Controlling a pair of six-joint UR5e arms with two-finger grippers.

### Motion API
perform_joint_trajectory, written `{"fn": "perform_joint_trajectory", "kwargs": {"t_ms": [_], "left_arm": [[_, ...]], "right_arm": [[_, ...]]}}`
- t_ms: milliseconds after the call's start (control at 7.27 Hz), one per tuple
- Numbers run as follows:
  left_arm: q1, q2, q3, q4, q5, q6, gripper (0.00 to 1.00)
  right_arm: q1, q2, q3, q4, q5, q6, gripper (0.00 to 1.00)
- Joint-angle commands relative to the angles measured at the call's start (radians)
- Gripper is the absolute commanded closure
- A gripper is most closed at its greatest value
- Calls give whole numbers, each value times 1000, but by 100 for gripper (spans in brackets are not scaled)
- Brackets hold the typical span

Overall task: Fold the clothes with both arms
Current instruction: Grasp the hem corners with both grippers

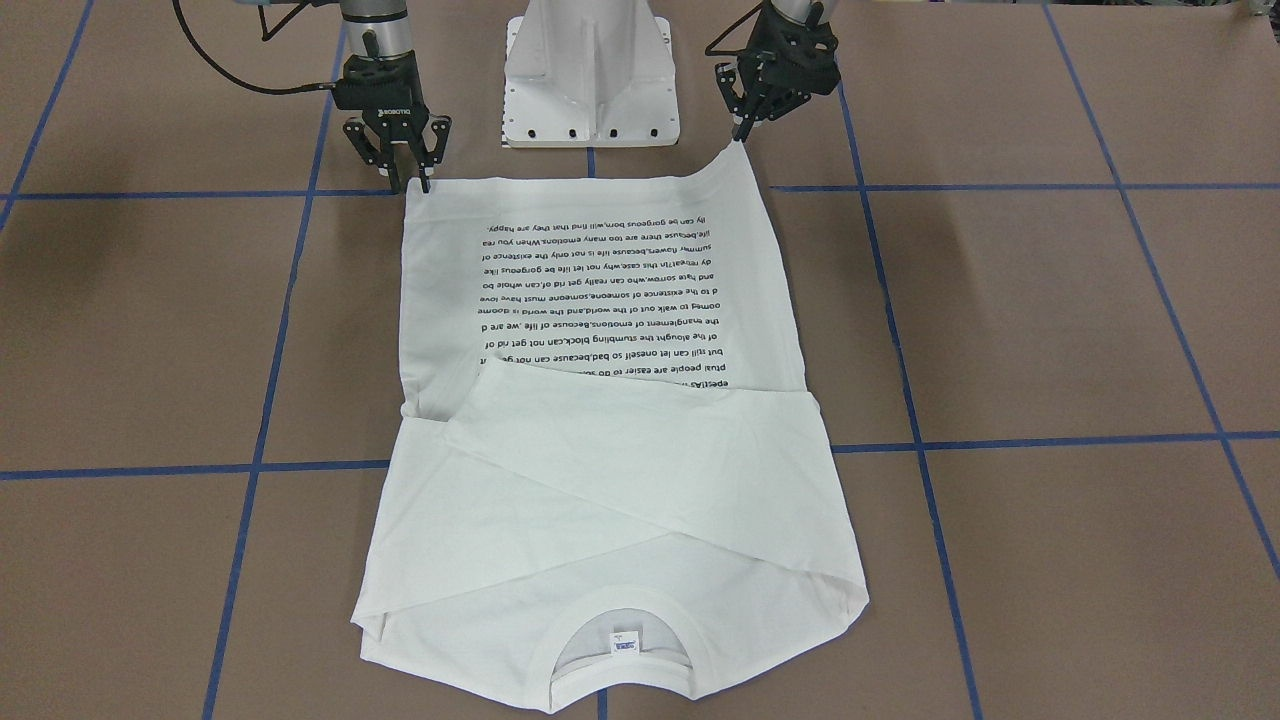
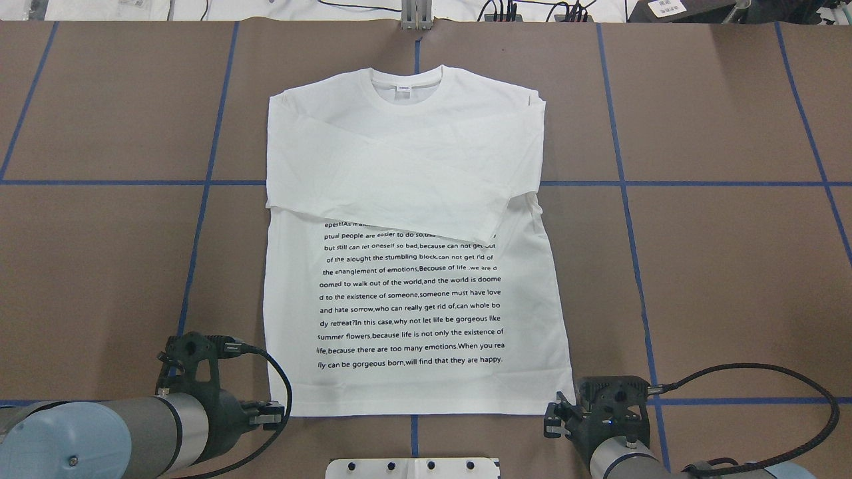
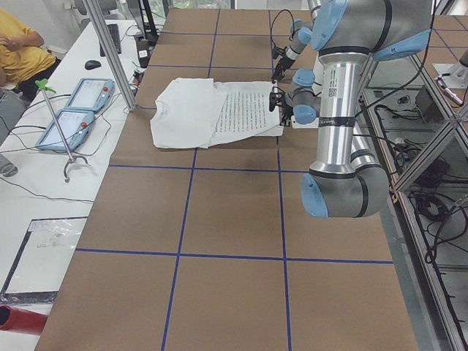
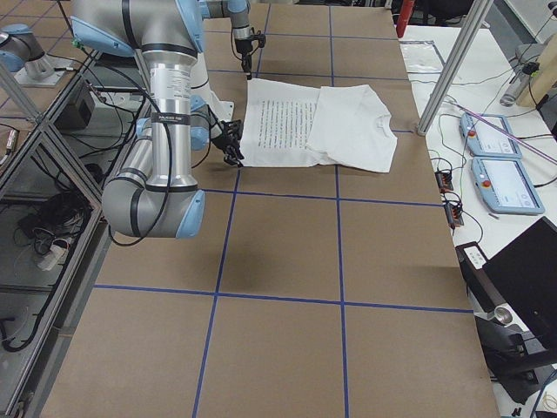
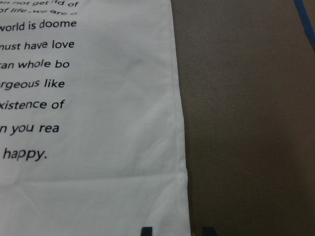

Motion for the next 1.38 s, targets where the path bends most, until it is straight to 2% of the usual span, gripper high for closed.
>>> {"fn": "perform_joint_trajectory", "kwargs": {"t_ms": [0, 688, 825, 963, 1101, 1238], "left_arm": [[0, 0, -2, 0, 0, 0, 100], [0, 1, -6, 0, -2, 1, 100], [0, 1, -6, 0, 0, 1, 100], [0, 1, -6, 0, 0, 1, 100], [0, 1, -8, 0, 0, 1, 100], [0, 1, -8, 0, -2, 1, 100]], "right_arm": [[-5, 0, 0, 0, -6, 0, 57], [-17, 9, -15, -11, -19, 2, 62], [-17, 9, -17, -11, -19, 3, 68], [-17, 11, -15, -11, -19, 3, 89], [-15, 24, -15, -11, -19, 3, 100], [-15, 29, -9, -11, -19, 2, 100]]}}
